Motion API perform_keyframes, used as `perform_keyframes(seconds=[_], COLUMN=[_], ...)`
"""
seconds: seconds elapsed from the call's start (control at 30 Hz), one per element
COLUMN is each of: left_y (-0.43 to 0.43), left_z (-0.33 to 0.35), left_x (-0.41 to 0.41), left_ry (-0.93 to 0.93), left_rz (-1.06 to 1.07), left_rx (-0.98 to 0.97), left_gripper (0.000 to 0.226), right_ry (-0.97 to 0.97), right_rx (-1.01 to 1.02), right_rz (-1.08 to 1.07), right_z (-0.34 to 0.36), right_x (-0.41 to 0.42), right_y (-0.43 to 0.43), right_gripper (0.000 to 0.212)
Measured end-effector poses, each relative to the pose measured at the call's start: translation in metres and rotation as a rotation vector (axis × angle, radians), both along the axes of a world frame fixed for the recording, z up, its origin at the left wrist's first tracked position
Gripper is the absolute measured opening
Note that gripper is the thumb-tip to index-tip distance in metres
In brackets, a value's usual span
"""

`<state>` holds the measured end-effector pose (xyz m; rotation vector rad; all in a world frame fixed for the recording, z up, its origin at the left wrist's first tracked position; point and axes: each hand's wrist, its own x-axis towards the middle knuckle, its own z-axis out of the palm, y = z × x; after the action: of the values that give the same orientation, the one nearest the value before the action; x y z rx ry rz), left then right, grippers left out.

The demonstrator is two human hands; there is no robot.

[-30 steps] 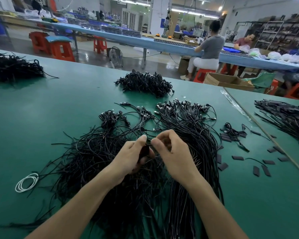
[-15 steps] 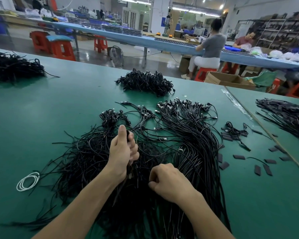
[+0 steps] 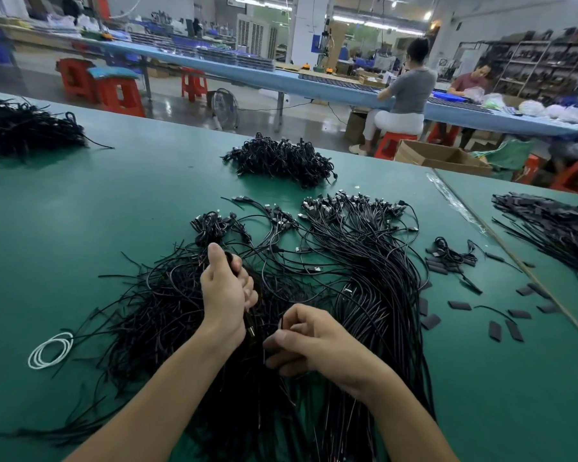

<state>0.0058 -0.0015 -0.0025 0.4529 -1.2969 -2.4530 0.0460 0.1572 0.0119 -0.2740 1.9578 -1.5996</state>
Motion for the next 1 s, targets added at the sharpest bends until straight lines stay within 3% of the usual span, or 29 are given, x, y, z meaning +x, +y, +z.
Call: perform_keyframes(seconds=[0.1,0.3,0.6,0.8,0.9,1.0], left_y=[0.0,-0.004,0.014,0.021,0.021,0.018], left_z=[-0.001,-0.007,0.002,0.008,0.009,0.01], left_x=[-0.002,0.0,0.019,0.025,0.026,0.028], left_ry=[-0.011,0.054,0.173,0.083,-0.041,0.02], left_rz=[0.053,0.05,-0.26,-0.451,-0.519,-0.652], left_rx=[0.0,-0.234,-0.643,-0.513,-0.399,-0.405], left_gripper=[0.053,0.053,0.055,0.086,0.08,0.063], right_ry=[-0.202,-0.132,-0.087,0.136,0.192,0.261], right_rx=[-0.213,-0.278,-0.492,-0.377,-0.345,-0.265], right_rz=[0.096,0.028,-0.057,-0.116,-0.163,-0.188], right_z=[0.006,0.02,0.037,0.041,0.042,0.038], right_x=[0.007,0.003,-0.001,-0.005,-0.01,-0.014], right_y=[-0.005,-0.005,-0.006,-0.004,-0.001,0.002], right_gripper=[0.011,0.015,0.011,0.01,0.01,0.007])
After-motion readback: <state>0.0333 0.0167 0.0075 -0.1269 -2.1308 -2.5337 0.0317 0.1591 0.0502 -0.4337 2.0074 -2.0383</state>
